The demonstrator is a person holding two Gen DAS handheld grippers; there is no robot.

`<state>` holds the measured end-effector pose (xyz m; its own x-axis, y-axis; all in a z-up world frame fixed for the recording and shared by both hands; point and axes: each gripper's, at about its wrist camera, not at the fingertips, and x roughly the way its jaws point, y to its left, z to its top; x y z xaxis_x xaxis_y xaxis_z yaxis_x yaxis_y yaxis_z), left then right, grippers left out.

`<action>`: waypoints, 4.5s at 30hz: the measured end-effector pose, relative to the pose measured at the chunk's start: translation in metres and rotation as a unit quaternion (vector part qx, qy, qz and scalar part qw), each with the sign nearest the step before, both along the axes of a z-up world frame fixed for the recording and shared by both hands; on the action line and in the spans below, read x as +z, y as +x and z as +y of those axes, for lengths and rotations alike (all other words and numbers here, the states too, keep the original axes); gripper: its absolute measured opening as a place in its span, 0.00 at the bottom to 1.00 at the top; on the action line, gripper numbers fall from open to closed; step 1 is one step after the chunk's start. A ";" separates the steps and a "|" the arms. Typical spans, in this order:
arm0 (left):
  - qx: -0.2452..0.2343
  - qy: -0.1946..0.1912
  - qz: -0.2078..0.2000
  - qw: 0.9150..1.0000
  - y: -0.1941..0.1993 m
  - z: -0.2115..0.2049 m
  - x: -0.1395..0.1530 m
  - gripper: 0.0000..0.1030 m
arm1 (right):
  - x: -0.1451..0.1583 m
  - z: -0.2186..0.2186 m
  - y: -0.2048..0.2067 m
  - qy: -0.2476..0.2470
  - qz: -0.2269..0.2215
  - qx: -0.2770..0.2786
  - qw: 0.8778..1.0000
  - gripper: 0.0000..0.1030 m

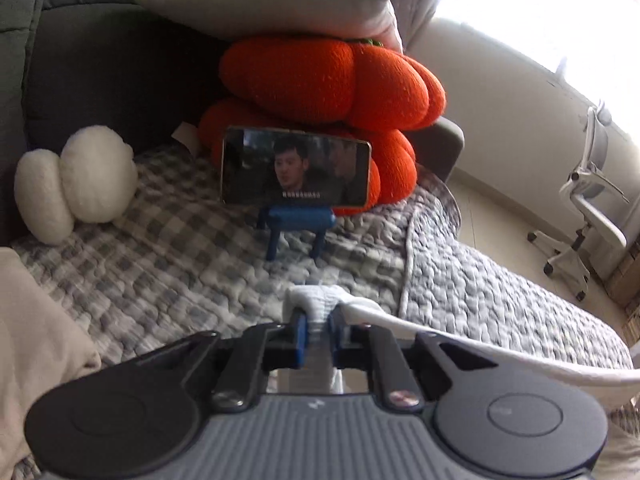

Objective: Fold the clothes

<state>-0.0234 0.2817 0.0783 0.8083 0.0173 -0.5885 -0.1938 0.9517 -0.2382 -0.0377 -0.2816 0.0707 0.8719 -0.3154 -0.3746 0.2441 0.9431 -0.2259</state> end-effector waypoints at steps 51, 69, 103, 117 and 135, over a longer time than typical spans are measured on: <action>0.038 0.063 -0.113 0.991 -0.007 -0.013 0.047 0.10 | 0.036 -0.020 -0.056 0.009 -0.017 0.080 0.997 0.03; -0.011 0.185 0.010 0.983 0.110 -0.065 -0.064 0.34 | -0.064 -0.034 0.079 0.005 0.139 -0.030 0.990 0.03; 0.083 -0.040 0.066 0.994 -0.057 0.013 -0.080 0.58 | -0.043 -0.055 -0.158 0.290 0.162 0.015 0.943 0.41; 0.106 -0.042 0.060 0.992 -0.046 0.013 -0.072 0.03 | -0.050 -0.053 -0.155 0.279 0.119 -0.010 0.953 0.01; 0.114 -0.102 0.047 0.987 -0.053 0.032 -0.056 0.03 | -0.016 -0.038 -0.154 0.213 0.069 -0.031 0.974 0.01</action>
<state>-0.0768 0.3136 0.0226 0.7388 0.0663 -0.6707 -0.4283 0.8145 -0.3913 -0.1917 -0.3198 0.0548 0.7885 -0.1551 -0.5952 0.2978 0.9429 0.1488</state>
